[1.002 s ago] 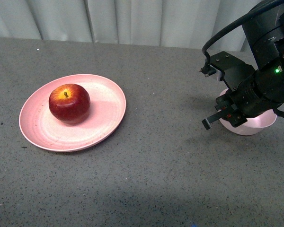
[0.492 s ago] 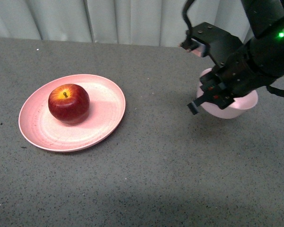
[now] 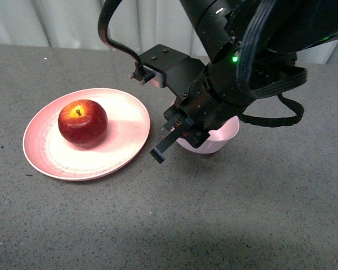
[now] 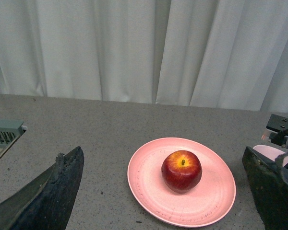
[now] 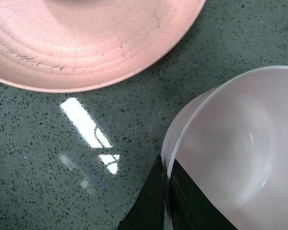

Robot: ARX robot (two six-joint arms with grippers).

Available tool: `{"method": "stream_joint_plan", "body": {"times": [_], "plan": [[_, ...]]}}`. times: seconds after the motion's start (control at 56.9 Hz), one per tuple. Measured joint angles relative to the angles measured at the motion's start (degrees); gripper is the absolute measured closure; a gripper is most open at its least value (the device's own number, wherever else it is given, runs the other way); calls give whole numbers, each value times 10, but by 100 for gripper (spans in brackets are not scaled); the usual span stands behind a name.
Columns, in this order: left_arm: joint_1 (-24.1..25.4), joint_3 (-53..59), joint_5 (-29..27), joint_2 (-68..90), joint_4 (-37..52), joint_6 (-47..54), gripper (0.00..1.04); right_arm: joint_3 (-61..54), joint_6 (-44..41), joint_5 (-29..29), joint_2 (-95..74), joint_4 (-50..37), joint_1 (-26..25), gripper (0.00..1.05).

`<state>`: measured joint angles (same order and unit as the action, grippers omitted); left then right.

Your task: Move apple from plate to bowl

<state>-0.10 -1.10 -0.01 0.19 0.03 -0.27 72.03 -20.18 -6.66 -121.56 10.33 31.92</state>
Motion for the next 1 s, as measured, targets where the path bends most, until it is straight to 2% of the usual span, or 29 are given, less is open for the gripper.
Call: {"method": "stream_joint_plan", "body": {"times": [0.422,0.721,1.002], "plan": [[0,0,0,0,0,0,7,56,9,-3,-55,15,19,104],[0,0,0,0,0,0,7,42,12,-6,-51,-21,17,65],[0,0,0,0,0,0,7,-42,49,0,28,-136,-7,26]]}}
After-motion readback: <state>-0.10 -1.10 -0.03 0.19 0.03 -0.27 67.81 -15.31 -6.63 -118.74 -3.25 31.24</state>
